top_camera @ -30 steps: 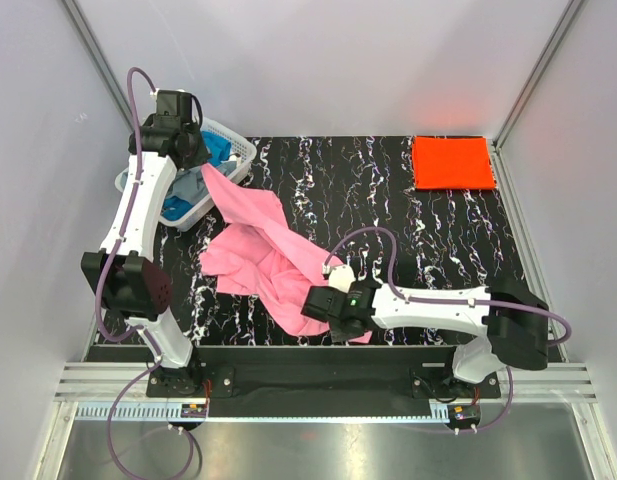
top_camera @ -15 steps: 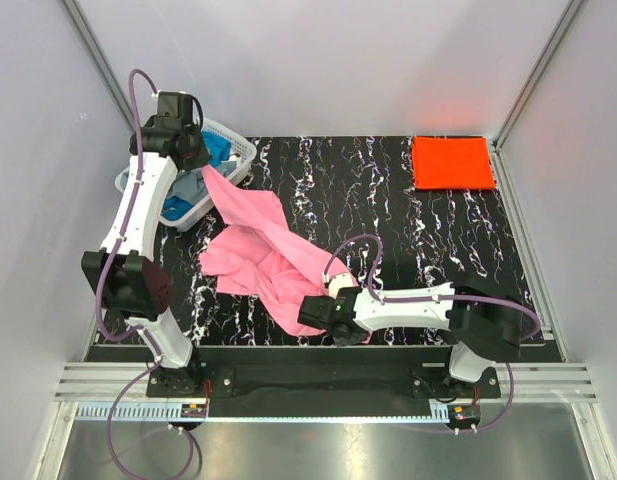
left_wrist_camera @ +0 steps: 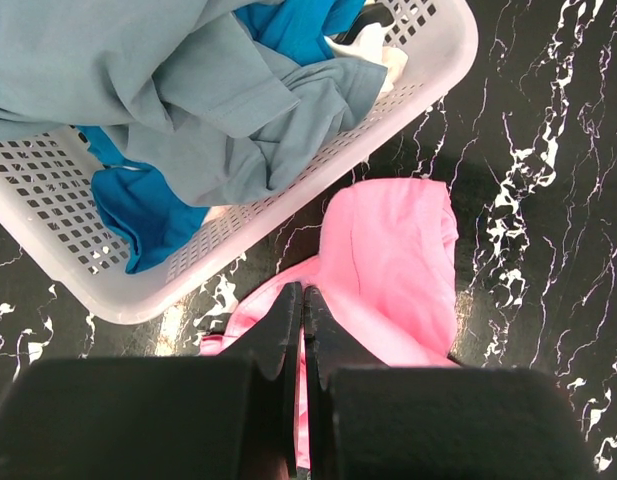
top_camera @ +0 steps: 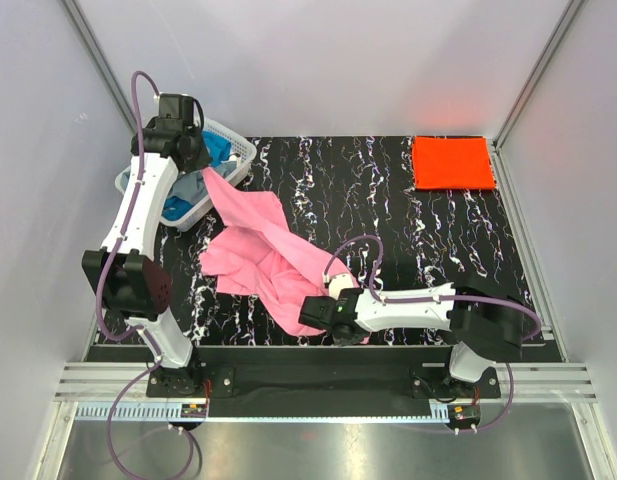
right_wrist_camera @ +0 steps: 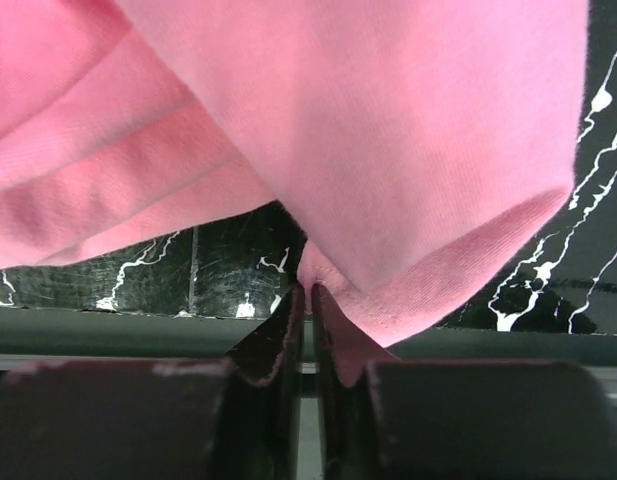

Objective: Fold and stack the t-shirts
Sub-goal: Flatten the tshirt out

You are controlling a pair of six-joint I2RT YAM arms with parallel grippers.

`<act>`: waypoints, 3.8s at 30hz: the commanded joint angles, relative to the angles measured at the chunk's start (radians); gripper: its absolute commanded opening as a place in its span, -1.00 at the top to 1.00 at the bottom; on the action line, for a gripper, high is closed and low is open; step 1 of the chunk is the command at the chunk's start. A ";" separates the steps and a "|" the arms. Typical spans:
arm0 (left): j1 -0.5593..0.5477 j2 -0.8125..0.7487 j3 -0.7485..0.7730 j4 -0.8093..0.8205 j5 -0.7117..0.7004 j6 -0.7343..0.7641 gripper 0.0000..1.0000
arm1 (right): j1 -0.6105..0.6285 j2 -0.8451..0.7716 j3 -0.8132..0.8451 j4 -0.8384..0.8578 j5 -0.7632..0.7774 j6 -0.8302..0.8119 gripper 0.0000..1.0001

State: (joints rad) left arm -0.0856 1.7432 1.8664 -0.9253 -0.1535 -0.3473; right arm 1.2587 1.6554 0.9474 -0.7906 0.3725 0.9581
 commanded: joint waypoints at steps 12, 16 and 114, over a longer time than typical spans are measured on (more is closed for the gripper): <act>0.006 -0.207 0.057 0.097 0.172 -0.106 1.00 | -0.053 -0.242 0.469 -0.484 0.291 0.044 1.00; 0.006 -0.335 0.047 0.232 0.295 -0.264 1.00 | -0.130 -0.344 0.743 -0.515 0.483 -0.125 1.00; -0.003 0.126 0.720 0.344 0.325 -0.551 1.00 | -1.258 0.178 1.828 -0.109 -0.208 -0.672 1.00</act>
State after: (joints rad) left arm -0.1337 1.9694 2.4870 -0.7940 0.2127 -0.7830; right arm 0.1547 1.9484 2.6709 -1.0576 0.2928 0.1898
